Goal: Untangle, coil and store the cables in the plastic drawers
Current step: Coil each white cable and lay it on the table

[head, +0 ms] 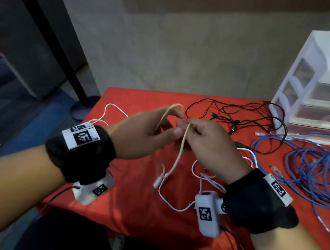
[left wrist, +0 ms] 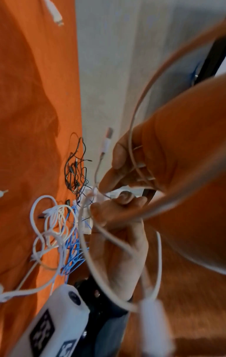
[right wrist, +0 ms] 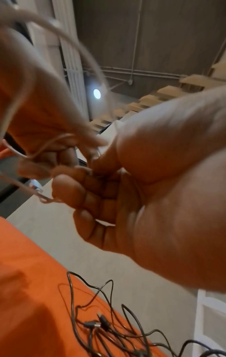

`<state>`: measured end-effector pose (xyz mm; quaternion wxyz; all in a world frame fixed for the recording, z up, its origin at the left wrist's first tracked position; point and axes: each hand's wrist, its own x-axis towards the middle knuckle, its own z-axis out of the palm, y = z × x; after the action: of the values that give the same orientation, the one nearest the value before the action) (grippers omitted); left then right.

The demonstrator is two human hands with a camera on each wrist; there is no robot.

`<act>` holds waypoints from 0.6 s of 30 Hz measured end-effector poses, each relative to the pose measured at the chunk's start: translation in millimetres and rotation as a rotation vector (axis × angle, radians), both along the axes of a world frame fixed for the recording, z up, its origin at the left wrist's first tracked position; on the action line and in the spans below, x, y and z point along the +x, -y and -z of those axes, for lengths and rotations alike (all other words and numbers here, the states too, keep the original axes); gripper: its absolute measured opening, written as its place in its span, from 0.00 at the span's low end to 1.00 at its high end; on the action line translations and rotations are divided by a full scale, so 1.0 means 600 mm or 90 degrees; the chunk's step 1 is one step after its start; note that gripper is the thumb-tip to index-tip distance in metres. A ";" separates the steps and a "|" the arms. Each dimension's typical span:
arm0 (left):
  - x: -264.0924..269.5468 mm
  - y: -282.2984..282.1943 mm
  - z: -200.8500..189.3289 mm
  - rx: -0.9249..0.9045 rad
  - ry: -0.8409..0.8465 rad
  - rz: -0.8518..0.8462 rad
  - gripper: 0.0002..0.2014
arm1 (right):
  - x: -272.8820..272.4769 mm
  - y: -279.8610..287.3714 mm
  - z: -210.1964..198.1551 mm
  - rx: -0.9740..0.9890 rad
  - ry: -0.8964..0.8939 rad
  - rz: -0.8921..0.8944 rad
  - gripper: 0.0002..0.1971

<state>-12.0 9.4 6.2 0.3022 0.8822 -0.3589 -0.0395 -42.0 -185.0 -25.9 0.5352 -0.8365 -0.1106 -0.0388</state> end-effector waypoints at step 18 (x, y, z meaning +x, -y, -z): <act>0.141 -0.104 -0.017 0.353 0.075 -0.268 0.21 | 0.032 0.162 0.025 -0.274 0.005 0.113 0.07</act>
<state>72.7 71.6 16.7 0.0313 0.9862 -0.1613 -0.0217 -23.0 -282.0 -41.0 0.3386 -0.9377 -0.0445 -0.0642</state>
